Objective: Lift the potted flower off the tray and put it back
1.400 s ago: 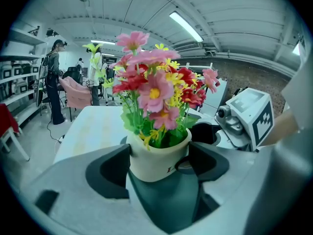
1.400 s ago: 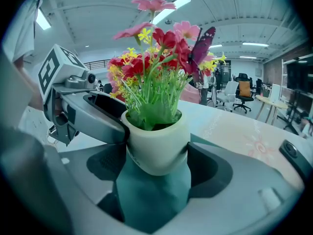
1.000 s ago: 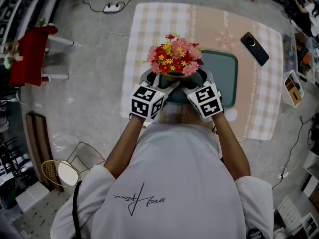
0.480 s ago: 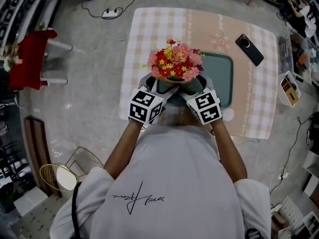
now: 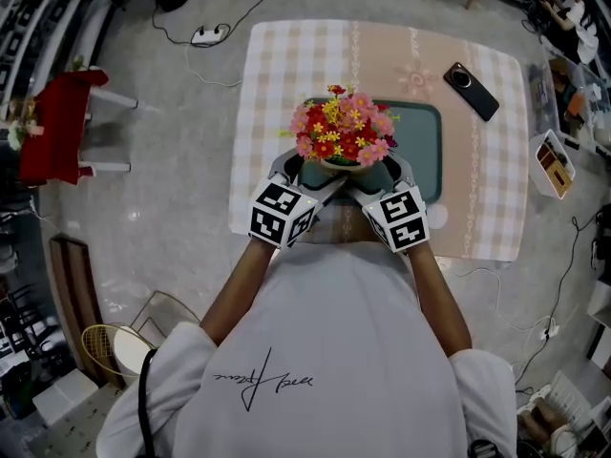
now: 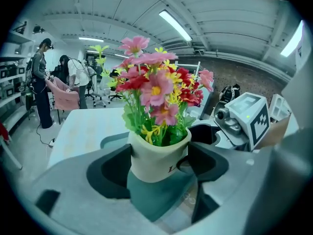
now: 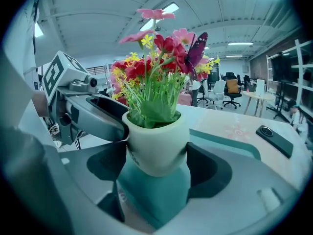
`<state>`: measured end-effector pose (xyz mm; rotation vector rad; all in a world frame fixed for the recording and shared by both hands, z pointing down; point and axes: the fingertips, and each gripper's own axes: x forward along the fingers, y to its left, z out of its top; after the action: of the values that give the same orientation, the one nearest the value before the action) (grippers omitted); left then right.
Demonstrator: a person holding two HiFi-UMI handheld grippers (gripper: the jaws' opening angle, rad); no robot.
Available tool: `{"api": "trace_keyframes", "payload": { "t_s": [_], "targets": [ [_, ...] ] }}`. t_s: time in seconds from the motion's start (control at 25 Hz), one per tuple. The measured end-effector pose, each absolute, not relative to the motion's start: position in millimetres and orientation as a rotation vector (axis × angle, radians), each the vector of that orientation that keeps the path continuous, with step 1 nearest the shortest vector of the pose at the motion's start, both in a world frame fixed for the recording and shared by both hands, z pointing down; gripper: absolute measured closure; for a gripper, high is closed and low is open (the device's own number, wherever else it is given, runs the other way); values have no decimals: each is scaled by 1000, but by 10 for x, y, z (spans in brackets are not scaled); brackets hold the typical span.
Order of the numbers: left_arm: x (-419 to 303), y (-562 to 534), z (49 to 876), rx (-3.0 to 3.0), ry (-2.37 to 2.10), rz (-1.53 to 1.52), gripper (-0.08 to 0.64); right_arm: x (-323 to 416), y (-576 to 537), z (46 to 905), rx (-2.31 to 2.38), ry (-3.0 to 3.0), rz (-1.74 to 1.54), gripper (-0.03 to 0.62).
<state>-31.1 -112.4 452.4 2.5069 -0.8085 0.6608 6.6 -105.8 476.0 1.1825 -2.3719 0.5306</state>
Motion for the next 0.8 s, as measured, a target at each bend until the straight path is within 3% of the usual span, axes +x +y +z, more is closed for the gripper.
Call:
{"api": "trace_keyframes", "payload": {
  "t_s": [0.8],
  "targets": [
    [-320,-1011,4083,2565,-797,605,207,77,-956,4300,1199,-2386,475,199]
  ]
}}
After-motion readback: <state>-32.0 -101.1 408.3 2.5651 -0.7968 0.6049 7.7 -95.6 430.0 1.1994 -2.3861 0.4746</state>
